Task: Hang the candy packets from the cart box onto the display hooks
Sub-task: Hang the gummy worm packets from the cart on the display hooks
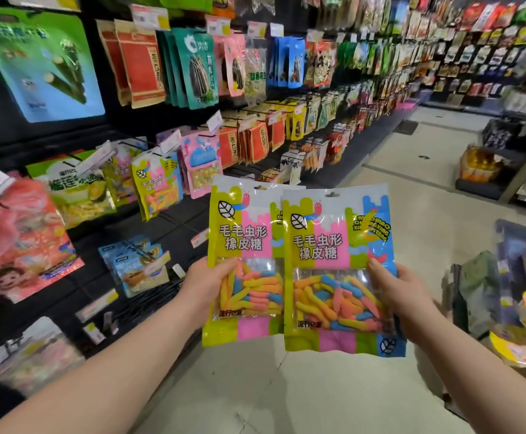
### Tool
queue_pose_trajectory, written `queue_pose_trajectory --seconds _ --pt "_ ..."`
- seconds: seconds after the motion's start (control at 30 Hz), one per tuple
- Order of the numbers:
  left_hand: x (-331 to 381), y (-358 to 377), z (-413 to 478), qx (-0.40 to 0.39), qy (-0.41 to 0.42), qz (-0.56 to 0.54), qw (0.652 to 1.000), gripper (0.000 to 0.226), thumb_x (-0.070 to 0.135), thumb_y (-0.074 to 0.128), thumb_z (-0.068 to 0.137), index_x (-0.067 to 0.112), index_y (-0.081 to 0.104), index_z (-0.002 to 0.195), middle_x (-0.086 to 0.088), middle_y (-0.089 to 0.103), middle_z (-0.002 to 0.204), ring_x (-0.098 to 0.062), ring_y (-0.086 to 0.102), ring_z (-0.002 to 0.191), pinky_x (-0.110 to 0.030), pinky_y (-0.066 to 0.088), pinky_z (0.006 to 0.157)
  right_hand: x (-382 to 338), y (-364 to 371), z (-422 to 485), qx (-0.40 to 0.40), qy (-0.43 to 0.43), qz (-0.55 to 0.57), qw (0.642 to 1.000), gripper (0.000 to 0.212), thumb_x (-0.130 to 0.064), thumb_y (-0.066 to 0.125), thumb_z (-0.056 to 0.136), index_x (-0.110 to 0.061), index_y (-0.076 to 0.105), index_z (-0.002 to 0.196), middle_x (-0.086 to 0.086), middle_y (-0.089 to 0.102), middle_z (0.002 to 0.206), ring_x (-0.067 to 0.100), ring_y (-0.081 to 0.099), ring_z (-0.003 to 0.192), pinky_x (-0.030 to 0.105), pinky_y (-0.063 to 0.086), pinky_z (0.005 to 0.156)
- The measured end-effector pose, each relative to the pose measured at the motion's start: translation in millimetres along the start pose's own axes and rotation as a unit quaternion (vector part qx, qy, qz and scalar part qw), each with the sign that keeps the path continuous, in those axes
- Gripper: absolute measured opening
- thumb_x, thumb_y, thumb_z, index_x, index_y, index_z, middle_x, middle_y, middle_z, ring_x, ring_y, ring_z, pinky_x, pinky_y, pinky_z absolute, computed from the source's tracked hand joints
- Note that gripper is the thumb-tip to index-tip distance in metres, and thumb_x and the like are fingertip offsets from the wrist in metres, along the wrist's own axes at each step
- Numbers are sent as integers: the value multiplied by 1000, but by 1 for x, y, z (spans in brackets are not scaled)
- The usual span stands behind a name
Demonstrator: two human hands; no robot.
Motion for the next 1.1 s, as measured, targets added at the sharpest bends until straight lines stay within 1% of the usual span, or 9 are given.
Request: queue_pose_trajectory --seconds 0.3,0.4,0.5,0.53,0.67,0.87,0.9,1.0,1.1 --pt "-2 101 55 63 -13 -50 997 9 11 60 93 11 69 93 -15 74 88 -31 70 80 -44 56 81 -29 -55 130 -59 -47 -18 997 21 -33 61 91 -14 69 88 10 74 92 25 68 81 40 54 81" --pt "0 127 64 81 -9 -64 995 10 11 62 92 10 71 97 -13 76 86 -31 71 78 -43 57 79 -38 -64 168 -78 -60 -21 995 21 -32 61 91 -13 70 88 8 72 84 26 67 81 42 54 81" --pt "-3 132 71 133 -16 -69 989 13 12 65 90 7 70 101 -18 74 96 -35 70 89 -51 56 86 -37 -51 199 -134 -54 8 989 21 -31 62 91 -11 67 89 2 68 73 15 65 65 29 56 57" --pt "-3 130 72 150 -19 -67 986 14 13 66 89 7 70 101 -20 73 98 -36 70 91 -53 55 87 -35 -44 207 -149 -45 16 988 22 -33 64 90 -11 67 93 3 69 78 15 66 67 29 56 56" --pt "-1 113 81 199 -18 -59 978 16 13 65 90 7 71 103 -18 74 98 -35 71 88 -47 57 82 -26 -8 241 -174 -26 8 984 41 -45 71 76 -13 70 101 6 75 95 25 70 89 45 57 82" --pt "-4 79 109 255 -20 -59 965 18 15 65 90 8 70 105 -15 73 98 -33 70 91 -40 57 78 -38 57 272 -239 -19 21 971 16 -25 63 91 -10 67 93 8 70 83 19 65 67 21 51 47" --pt "-5 73 117 260 -21 -58 964 18 16 66 90 8 70 105 -15 74 98 -33 70 91 -42 57 79 -40 67 278 -244 -28 17 969 16 -25 63 91 -10 67 93 8 70 82 20 65 67 22 53 47" --pt "-3 57 144 269 -18 -67 961 21 17 68 88 8 69 107 -16 74 102 -33 70 93 -50 56 87 -48 96 298 -244 -33 -3 969 23 -30 67 87 -8 68 96 13 74 90 30 70 83 44 59 76" --pt "2 42 170 269 -17 -80 960 17 15 64 91 10 69 106 -13 73 102 -31 69 95 -43 55 85 -65 127 319 -251 -48 -23 967 23 -29 65 89 -7 67 94 11 73 85 27 69 77 39 57 71"
Point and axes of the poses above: each hand's wrist, its own z-axis towards the middle knuckle, its own y-axis out of the palm, x = y × z, the point moved 7 cm from there along z, towards the middle knuckle
